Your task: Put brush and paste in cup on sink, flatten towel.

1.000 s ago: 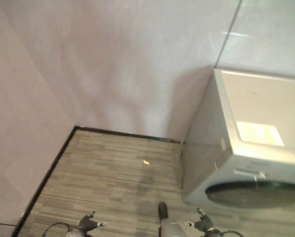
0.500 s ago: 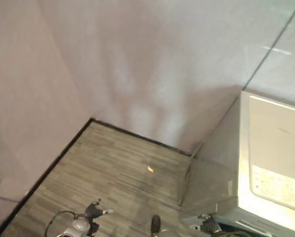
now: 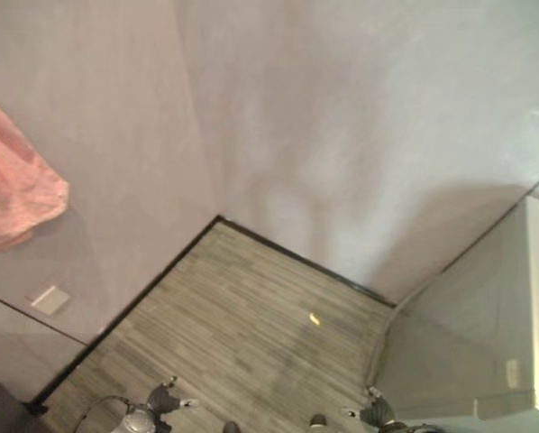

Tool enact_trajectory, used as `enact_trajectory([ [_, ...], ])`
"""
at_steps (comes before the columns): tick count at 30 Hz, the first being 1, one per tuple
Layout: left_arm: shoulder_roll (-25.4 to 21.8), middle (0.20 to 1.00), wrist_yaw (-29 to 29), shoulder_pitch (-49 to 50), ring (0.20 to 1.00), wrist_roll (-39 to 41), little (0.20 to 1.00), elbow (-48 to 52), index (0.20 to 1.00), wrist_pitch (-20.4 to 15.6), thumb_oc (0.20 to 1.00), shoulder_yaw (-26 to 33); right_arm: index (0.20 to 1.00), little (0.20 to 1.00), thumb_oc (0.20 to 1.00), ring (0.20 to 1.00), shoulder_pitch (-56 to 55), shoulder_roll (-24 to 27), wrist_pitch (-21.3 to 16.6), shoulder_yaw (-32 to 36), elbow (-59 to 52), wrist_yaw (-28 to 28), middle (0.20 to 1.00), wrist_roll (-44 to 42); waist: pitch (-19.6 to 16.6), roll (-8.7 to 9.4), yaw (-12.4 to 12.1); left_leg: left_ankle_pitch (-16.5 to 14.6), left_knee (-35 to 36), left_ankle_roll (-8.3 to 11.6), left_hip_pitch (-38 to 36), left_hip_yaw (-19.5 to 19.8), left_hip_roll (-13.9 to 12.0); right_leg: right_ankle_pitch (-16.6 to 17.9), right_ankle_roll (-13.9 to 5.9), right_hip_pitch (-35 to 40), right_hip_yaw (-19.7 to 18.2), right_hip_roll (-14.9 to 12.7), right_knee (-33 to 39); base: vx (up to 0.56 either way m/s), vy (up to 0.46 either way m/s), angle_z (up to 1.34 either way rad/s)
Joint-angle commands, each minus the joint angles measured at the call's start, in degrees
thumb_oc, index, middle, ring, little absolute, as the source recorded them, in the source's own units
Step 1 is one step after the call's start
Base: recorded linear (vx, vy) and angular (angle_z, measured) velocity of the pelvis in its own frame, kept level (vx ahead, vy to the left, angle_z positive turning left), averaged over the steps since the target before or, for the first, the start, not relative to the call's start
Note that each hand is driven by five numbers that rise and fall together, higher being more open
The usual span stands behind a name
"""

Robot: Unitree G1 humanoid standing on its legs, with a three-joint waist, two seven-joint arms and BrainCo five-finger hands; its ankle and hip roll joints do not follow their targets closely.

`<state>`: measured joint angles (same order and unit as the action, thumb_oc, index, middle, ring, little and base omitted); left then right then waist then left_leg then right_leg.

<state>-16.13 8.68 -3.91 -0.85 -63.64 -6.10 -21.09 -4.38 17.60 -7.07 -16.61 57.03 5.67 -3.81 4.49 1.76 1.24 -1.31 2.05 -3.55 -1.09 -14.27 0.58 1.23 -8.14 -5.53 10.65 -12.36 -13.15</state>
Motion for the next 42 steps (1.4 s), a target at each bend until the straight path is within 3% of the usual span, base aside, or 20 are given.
enact_trajectory([
  [1, -2.0, 1.0, 0.6, -1.6, 1.0, -1.1, 1.0, 2.6, 1.0, -2.5, 1.0, -0.1, 1.0, 1.0, 1.0, 1.0, 2.7, 1.8, -2.0, -1.0, -1.3, -0.6, 1.0, -1.3, 1.5, -0.26, -0.1, -2.6, -5.5, 1.16, 2.4, 7.3, 0.3, 0.6, -1.45, -0.5, -7.0, 5.9, -8.6, 0.08, 0.044, 0.42],
  [3, -2.2, 1.0, 0.1, -1.1, 1.0, -1.0, 1.0, 2.8, 1.0, -2.7, 1.0, -0.4, 1.0, 1.0, 1.0, 1.0, 2.5, 2.1, -2.2, -1.7, -1.5, -0.9, 1.0, -1.2, 1.5, -0.46, 0.5, -2.3, -5.0, 1.3, 1.9, 10.4, 0.9, -1.5, -0.68, -2.2, -12.1, 10.1, -7.9, 0.15, -0.006, 1.06],
  [5, -2.1, 1.0, 0.0, -0.8, 1.0, -0.9, 1.0, 1.5, 1.0, -2.9, 1.0, -0.1, 1.0, 1.0, 1.0, 1.0, 2.6, 2.4, -2.4, -2.1, -1.9, -1.0, 1.0, -0.9, 1.5, -0.31, 0.0, -2.3, -4.7, 1.73, 1.5, 12.1, 0.8, -2.3, 0.13, -1.8, -12.1, 9.2, -3.2, 0.17, -0.119, 1.11],
  [8, -1.7, 1.0, 0.6, -1.2, 1.0, -0.4, 1.0, -0.3, 1.0, -3.2, 1.0, -0.2, 1.0, 1.0, 1.0, 1.0, 2.8, 3.1, -2.5, -4.1, -3.2, -1.7, 1.0, 0.2, 2.2, 0.5, 1.1, -2.6, -5.5, 3.06, 0.6, 16.9, 0.8, -1.2, -0.12, -3.4, -18.4, 10.8, 1.8, 0.19, -0.189, 0.69],
  [13, -1.2, 1.0, 0.8, -1.3, 1.0, 2.5, 1.0, -1.9, 1.0, -3.1, 1.0, 1.0, 1.0, 1.0, 1.0, 1.0, 3.6, 3.9, -2.3, -5.7, -2.6, -1.9, 1.0, 2.2, 1.0, 2.8, -0.2, -1.1, -6.0, 5.54, 2.5, 20.7, -0.9, -1.8, 1.45, 0.3, -12.6, 11.0, 6.3, 0.13, -0.304, 1.02],
  [18, -1.2, 1.0, 0.9, -2.1, 1.0, 3.0, 1.0, -1.4, 1.0, -3.1, 1.0, 0.6, 1.0, 1.0, 1.0, 1.0, 4.7, 4.6, -2.3, -6.2, -1.9, -1.3, 1.0, 2.8, 1.0, 2.87, 0.1, 0.5, -6.2, 7.0, 4.0, 19.7, -2.9, -3.1, 2.52, 1.6, -7.2, 10.5, 5.8, 0.05, -0.117, 0.67],
  [20, -1.0, 1.0, 1.2, -3.1, 1.0, 3.0, 1.0, -1.2, 1.0, -2.8, 1.0, 0.4, 1.0, 1.0, 1.0, 1.0, 4.8, 4.9, -2.2, -5.5, -2.0, -0.9, 1.0, 2.7, 1.0, 2.95, 1.2, 0.8, -6.6, 6.63, 5.2, 13.1, -3.5, -3.0, 2.41, 2.6, -3.8, 9.2, 6.0, 0.0, -0.07, 0.66],
  [21, -0.8, 1.0, 1.0, -3.5, 1.0, 2.7, 1.0, -1.0, 1.0, -2.5, 1.0, 0.3, 1.0, 1.0, 1.0, 1.0, 4.9, 5.4, -2.1, -5.9, -2.5, -0.5, 1.0, 4.5, 0.9, 2.82, 2.2, 0.8, -7.6, 6.25, 6.0, 6.3, -4.3, -2.9, 2.28, 3.1, -1.8, 8.6, 6.5, -0.03, -0.039, 1.1],
  [23, -1.2, 1.0, 0.6, -4.0, 1.0, 2.3, 1.0, -0.3, 1.0, -2.5, 1.0, 0.1, 1.0, 1.0, 1.0, 1.0, 5.6, 6.2, -1.6, -8.8, -3.2, -0.1, 1.0, 10.0, 1.3, 2.71, 2.1, 0.7, -10.1, 6.5, 7.4, 2.3, -4.8, -3.0, 2.53, 3.4, 0.2, 8.2, 6.4, -0.01, -0.013, 1.65],
  [30, -1.7, 1.0, 0.7, -1.5, 1.0, 2.3, 1.0, -2.9, 1.0, -2.5, 1.0, 2.4, 1.0, 1.0, 1.0, 1.0, 5.6, 4.5, -1.5, -9.3, -3.9, -1.7, 1.0, 9.6, 0.7, 1.83, 1.3, -1.4, -7.5, 4.74, 4.5, 3.4, -2.1, -3.1, 1.32, 4.1, -1.8, 7.3, 4.8, 0.07, 0.114, 0.01],
  [31, -1.7, 1.0, 0.6, -0.8, 1.0, 2.7, 1.0, -2.8, 1.0, -2.5, 1.0, 2.9, 1.0, 1.0, 1.0, 1.0, 5.7, 4.1, -1.5, -9.7, -4.7, -1.9, 1.0, 10.3, 0.8, 1.55, 1.0, -1.7, -6.6, 3.53, 3.9, 4.2, -1.3, -2.3, 0.76, 2.6, -3.1, 6.7, 1.3, 0.06, 0.27, -0.21],
  [34, -1.7, 1.0, 0.5, -0.7, 1.0, 2.4, 1.0, -2.7, 1.0, -2.5, 1.0, 2.8, 1.0, 1.0, 1.0, 1.0, 5.7, 3.6, -1.5, -10.1, -5.1, -2.0, 1.0, 11.2, 1.5, 1.56, 1.1, -1.4, -5.3, 2.5, 3.1, 4.9, -0.4, 0.9, -0.71, 0.0, -4.9, 6.3, -4.1, 0.01, 0.13, -0.07],
  [37, -2.1, 1.0, 0.2, -0.5, 1.0, 2.1, 1.0, -1.8, 1.0, -2.5, 1.0, 2.5, 1.0, 1.0, 1.0, 1.0, 5.4, 3.4, -1.6, -10.3, -6.5, -2.1, 1.0, 11.8, 2.8, 0.94, 2.0, -0.9, -4.3, 1.88, 2.4, 6.7, 0.0, 2.5, -1.19, -3.5, -8.4, 8.2, -10.8, 0.01, 0.111, 0.14],
  [38, -2.2, 1.0, 0.0, -0.2, 1.0, 1.7, 1.0, -1.5, 1.0, -2.6, 1.0, 2.3, 1.0, 1.0, 1.0, 1.0, 4.8, 3.6, -1.7, -10.4, -7.5, -2.1, 1.0, 11.7, 2.6, 0.87, 2.5, -1.0, -3.7, 1.87, 1.7, 7.9, 0.5, 1.0, -0.48, -4.4, -10.4, 9.3, -8.3, 0.06, 0.038, 0.24],
  [42, -2.3, 1.0, 0.3, -0.6, 1.0, 2.3, 1.0, -2.1, 1.0, -2.9, 1.0, 2.7, 1.0, 1.0, 1.0, 1.0, 4.5, 3.8, -1.8, -10.5, -8.4, -2.2, 1.0, 11.2, 2.6, 1.1, 2.9, -1.3, -3.4, 2.4, 0.8, 9.2, 0.4, 1.0, 0.04, -5.6, -12.5, 9.5, 0.0, 0.09, -0.046, 0.31],
])
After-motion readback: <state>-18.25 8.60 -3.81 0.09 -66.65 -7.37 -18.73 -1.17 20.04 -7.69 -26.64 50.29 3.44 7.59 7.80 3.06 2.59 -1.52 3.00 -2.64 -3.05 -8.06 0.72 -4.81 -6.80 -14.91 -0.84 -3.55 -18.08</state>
